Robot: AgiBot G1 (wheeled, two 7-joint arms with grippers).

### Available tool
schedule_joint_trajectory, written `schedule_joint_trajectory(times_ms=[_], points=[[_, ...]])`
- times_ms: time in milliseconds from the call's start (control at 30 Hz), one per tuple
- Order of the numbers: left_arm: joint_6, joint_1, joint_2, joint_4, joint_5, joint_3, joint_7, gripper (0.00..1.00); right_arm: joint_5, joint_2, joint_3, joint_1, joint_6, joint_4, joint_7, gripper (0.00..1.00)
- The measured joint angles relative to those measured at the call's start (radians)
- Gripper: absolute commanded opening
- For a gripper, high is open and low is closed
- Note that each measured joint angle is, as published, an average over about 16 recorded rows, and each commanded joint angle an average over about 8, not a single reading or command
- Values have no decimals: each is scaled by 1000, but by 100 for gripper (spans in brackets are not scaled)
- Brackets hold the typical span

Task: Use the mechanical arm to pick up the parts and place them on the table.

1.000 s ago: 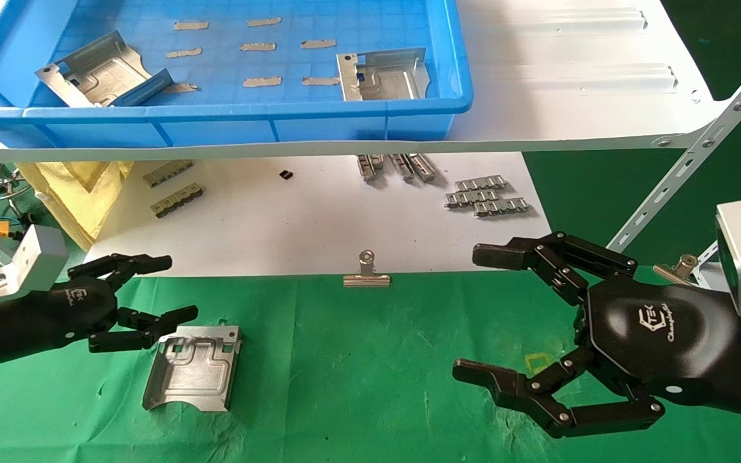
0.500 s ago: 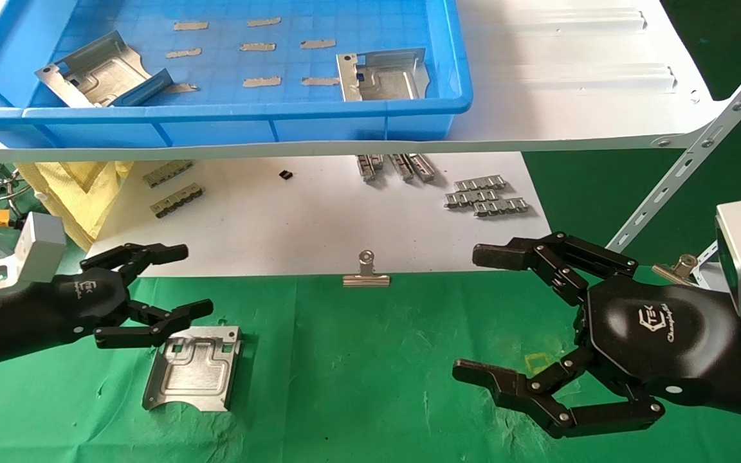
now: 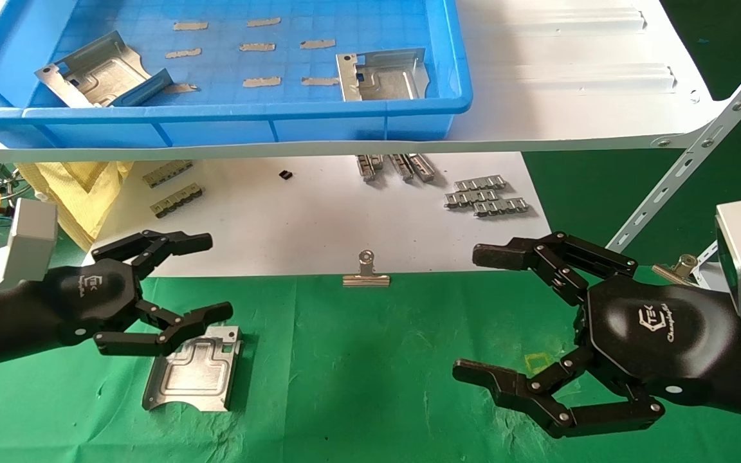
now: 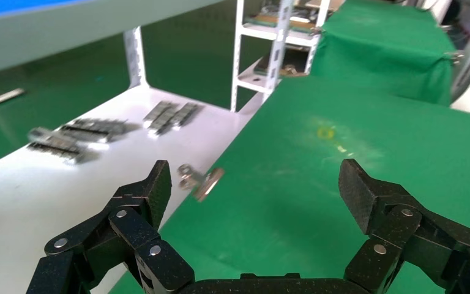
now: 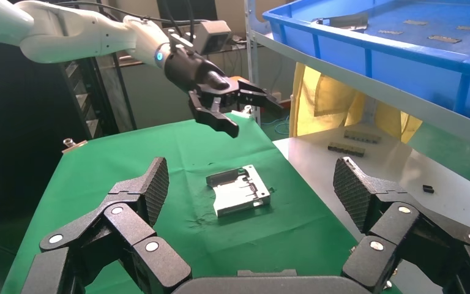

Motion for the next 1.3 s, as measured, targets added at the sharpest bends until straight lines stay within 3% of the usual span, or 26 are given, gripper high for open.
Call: schedule_joint_trajectory(times_ms=[933,1300], points=[[-38,210,-91,-574,-68,-213,-270,100,0,0,0,0,0,0,0,100],[-45,247,-108,-673,-82,-251,-313,100,0,0,0,0,0,0,0,100]])
